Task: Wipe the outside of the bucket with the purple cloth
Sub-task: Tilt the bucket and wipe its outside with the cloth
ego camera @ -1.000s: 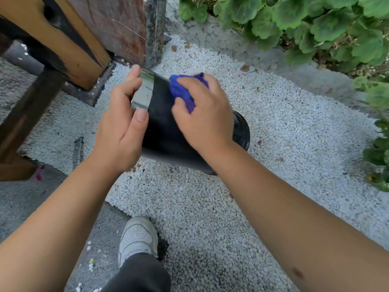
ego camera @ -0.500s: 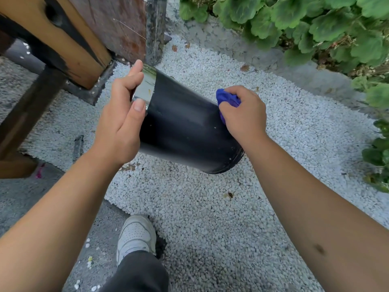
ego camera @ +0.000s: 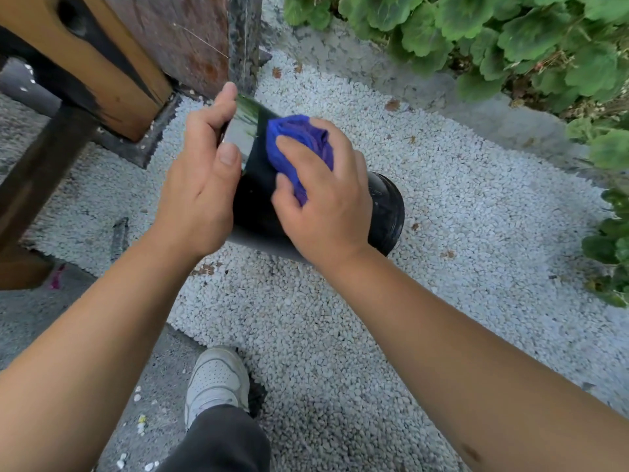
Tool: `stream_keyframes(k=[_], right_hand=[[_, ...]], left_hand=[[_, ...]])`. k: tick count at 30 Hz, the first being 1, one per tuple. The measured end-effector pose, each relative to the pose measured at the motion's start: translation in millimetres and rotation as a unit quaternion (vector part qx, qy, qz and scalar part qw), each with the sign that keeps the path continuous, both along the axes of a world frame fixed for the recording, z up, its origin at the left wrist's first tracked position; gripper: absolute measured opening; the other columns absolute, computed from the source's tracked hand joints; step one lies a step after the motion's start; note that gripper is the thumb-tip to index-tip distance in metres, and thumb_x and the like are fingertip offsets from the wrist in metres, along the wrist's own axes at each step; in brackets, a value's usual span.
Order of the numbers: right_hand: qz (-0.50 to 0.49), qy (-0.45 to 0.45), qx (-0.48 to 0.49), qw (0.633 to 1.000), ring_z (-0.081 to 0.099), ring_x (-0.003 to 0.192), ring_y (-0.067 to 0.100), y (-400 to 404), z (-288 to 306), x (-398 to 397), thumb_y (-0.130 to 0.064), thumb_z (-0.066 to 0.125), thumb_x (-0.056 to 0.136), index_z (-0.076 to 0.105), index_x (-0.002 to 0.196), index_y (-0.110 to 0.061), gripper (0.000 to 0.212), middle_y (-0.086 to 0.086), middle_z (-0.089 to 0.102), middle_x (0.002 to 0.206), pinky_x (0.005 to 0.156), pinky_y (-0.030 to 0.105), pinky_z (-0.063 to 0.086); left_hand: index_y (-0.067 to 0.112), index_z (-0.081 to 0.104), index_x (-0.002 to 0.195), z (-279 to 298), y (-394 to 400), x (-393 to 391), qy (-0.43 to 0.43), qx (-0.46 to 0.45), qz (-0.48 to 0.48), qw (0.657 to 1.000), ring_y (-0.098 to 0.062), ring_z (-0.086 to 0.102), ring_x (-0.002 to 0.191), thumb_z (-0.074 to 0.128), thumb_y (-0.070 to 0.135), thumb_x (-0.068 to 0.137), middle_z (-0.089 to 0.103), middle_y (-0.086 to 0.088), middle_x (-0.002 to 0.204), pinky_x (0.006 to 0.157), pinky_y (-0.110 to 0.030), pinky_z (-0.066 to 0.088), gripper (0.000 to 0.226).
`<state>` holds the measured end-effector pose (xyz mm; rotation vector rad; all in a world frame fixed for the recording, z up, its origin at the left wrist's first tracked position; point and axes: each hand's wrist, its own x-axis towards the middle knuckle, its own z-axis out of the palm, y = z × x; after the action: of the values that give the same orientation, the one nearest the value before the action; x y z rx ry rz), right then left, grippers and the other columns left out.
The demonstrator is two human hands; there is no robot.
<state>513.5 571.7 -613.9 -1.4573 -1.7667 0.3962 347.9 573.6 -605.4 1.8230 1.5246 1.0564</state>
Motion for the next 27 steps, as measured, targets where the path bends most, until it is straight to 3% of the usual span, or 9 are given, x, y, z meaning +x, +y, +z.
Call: stream_keyframes(k=[2,5,8,13,16,18,20,23,27], right_hand=[[-0.020,-0.002,-0.031,0.999,0.057,0.104,0.038,2.6,-11.4,10.6,-0.023,0.062,0.078,0.071,0.111,-0.020,0.034,0.012,0.058,0.128,0.085,0.038,0.049],[-0.052,-0.015,-0.067,0.996,0.056,0.105,0.035,7.7,-26.8,27.9,-0.029,0.055,0.079,0.070,0.113,-0.023,0.037,0.011,0.057,0.127,0.080,0.037,0.049],[-0.094,-0.009,-0.125,0.988,0.053,0.110,0.031,13.0,-39.7,46.3,-0.031,0.052,0.078,0.068,0.114,-0.028,0.040,0.006,0.055,0.129,0.080,0.035,0.046],[-0.114,-0.001,-0.188,0.976,0.053,0.114,0.026,21.3,-51.3,74.3,-0.032,0.049,0.074,0.068,0.116,-0.031,0.045,0.001,0.055,0.129,0.090,0.040,0.049],[-0.108,0.028,-0.197,0.974,0.055,0.110,0.024,24.5,-51.9,78.0,-0.028,0.052,0.075,0.068,0.114,-0.029,0.042,0.000,0.055,0.125,0.093,0.040,0.047],[-0.115,0.056,-0.208,0.970,0.055,0.108,0.023,25.3,-51.7,77.4,-0.026,0.054,0.076,0.067,0.113,-0.029,0.039,-0.001,0.055,0.121,0.095,0.039,0.047],[-0.120,0.083,-0.224,0.964,0.056,0.103,0.017,28.6,-50.0,77.8,-0.024,0.056,0.077,0.068,0.111,-0.028,0.037,-0.002,0.056,0.117,0.094,0.030,0.045],[-0.109,0.099,-0.244,0.959,0.052,0.085,0.001,37.5,-44.9,80.5,-0.022,0.057,0.076,0.069,0.105,-0.029,0.032,-0.006,0.058,0.107,0.077,0.002,0.035],[-0.097,0.113,-0.260,0.954,0.057,0.088,0.007,44.6,-38.4,84.8,-0.021,0.059,0.075,0.067,0.095,-0.034,0.025,-0.004,0.065,0.104,0.075,0.007,0.039]], left_hand=[[0.017,0.032,0.149,2.3,2.3,-5.1,-0.017,-0.029,0.036,0.999,-0.018,0.037,0.143,0.038,0.042,0.101,0.034,-0.001,0.159,0.115,-0.050,0.032,0.055],[0.010,0.031,0.150,7.3,0.6,-9.2,-0.003,-0.054,0.043,0.998,0.003,0.025,0.145,0.042,0.003,0.082,0.028,0.002,0.160,0.111,-0.010,0.024,0.070],[0.008,0.029,0.152,9.8,-3.2,-14.3,0.026,-0.052,0.005,0.998,-0.002,0.020,0.147,0.042,-0.006,0.080,0.022,-0.007,0.162,0.102,0.000,0.024,0.075],[0.018,0.025,0.156,11.1,-15.3,-19.7,0.061,-0.033,0.013,0.997,-0.006,0.023,0.148,0.048,0.002,0.088,0.026,0.001,0.161,0.104,-0.002,0.025,0.073],[0.019,0.030,0.153,5.1,-28.9,-14.5,0.037,-0.054,0.096,0.993,0.005,0.048,0.128,0.055,0.019,0.095,0.048,0.008,0.146,0.098,-0.006,0.037,0.063],[0.018,0.057,0.119,-1.0,-36.7,-10.3,0.045,-0.071,0.194,0.977,0.014,0.056,0.083,0.058,0.038,0.090,0.065,0.014,0.100,0.071,-0.002,0.040,0.036],[0.008,0.052,0.080,-3.9,-39.2,-6.6,0.066,-0.079,0.229,0.968,0.005,0.044,0.055,0.055,0.047,0.089,0.051,0.012,0.066,0.052,-0.009,0.033,0.040],[-0.006,0.048,0.076,-0.2,-36.8,-4.3,0.049,-0.083,0.218,0.971,-0.007,0.035,0.059,0.056,0.039,0.093,0.045,-0.001,0.063,0.051,-0.023,0.031,0.049],[0.003,0.050,0.070,14.3,-33.7,-0.2,0.058,-0.072,0.215,0.972,-0.006,0.036,0.058,0.057,0.043,0.091,0.048,-0.007,0.064,0.052,-0.032,0.031,0.046]])
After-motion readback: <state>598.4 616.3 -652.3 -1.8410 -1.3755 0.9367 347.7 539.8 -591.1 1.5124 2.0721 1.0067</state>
